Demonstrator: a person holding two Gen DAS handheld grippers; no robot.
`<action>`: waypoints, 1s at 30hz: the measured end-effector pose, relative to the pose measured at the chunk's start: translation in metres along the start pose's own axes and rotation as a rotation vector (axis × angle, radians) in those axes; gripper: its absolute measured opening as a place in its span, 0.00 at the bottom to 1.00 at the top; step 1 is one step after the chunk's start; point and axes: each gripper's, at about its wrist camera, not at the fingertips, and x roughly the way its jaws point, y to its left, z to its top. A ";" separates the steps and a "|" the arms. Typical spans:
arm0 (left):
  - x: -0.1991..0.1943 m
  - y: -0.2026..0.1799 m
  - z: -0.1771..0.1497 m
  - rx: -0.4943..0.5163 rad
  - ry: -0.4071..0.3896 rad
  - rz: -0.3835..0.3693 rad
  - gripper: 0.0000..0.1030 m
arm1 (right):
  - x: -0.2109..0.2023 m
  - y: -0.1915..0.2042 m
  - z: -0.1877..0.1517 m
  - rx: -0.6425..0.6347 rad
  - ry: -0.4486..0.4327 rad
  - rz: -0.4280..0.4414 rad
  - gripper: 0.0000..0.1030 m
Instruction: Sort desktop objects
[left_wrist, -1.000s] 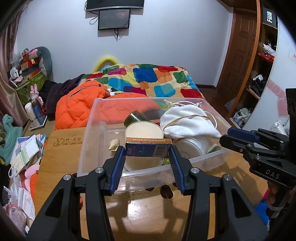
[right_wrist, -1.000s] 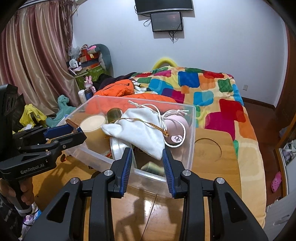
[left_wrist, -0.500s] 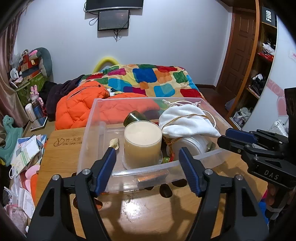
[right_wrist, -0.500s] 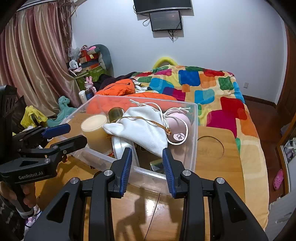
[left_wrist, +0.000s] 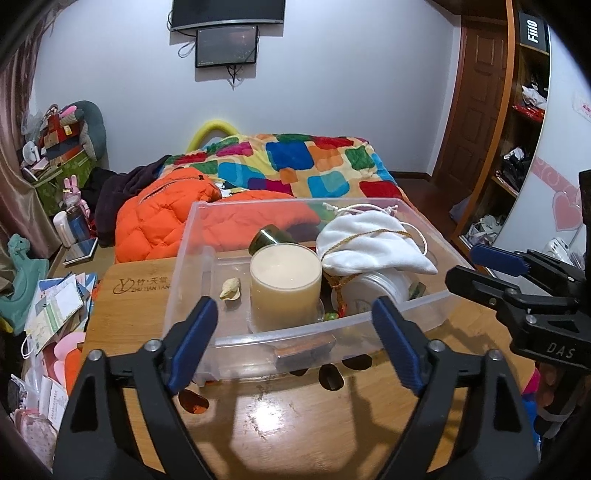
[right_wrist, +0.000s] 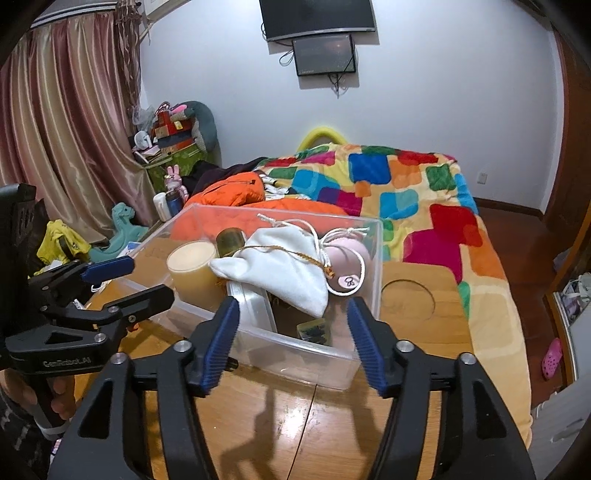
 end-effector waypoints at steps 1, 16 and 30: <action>-0.001 0.000 0.001 -0.003 -0.002 0.002 0.89 | -0.001 0.000 0.000 0.002 -0.004 -0.004 0.62; -0.020 0.004 -0.004 -0.026 -0.032 -0.004 0.98 | -0.014 0.006 -0.015 0.003 -0.003 -0.029 0.83; -0.051 0.008 -0.019 -0.010 -0.081 0.040 0.98 | -0.031 0.016 -0.030 0.009 -0.008 -0.022 0.88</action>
